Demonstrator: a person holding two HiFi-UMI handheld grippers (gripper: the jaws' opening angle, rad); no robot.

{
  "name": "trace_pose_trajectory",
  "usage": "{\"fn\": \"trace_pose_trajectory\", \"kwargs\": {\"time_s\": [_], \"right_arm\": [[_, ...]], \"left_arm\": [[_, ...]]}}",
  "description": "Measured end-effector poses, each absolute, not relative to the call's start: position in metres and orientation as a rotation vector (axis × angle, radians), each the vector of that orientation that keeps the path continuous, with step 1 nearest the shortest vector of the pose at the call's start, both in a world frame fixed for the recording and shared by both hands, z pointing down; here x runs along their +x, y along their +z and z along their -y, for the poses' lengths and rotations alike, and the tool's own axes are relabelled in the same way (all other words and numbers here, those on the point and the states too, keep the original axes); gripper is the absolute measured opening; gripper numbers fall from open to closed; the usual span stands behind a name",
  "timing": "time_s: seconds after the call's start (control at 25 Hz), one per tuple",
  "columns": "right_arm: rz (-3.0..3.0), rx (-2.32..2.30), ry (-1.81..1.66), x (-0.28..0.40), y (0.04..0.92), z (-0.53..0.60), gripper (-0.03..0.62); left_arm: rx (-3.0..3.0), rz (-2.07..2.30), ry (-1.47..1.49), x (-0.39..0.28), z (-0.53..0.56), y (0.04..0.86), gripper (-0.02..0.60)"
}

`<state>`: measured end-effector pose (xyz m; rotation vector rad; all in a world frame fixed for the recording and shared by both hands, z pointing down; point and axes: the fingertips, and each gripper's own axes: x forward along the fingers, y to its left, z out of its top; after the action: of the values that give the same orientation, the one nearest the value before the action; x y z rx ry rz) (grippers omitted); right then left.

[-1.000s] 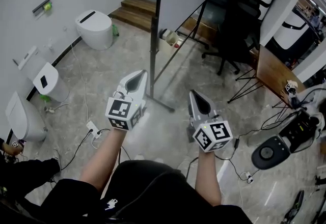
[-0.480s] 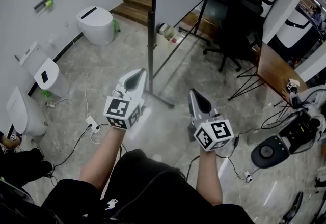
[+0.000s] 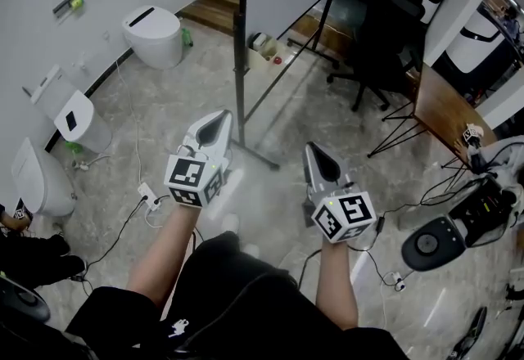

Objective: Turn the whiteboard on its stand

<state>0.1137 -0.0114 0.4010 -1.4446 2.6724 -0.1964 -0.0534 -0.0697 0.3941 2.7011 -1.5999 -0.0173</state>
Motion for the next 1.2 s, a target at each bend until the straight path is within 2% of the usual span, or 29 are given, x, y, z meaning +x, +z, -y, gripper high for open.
{"fn": "trace_pose_trajectory", "kwargs": {"time_s": [0.44,1.2], "right_arm": [[-2.655,-1.466,-0.209,0.113,0.404,0.046,0.008],[-2.61,-1.525,-0.173,0.082,0.383,0.155,0.008]], "left_arm": [[2.695,1.604,0.004,-0.057,0.111,0.399,0.003],[2.715,1.554,0.002,-0.084,0.244,0.399,0.003]]}}
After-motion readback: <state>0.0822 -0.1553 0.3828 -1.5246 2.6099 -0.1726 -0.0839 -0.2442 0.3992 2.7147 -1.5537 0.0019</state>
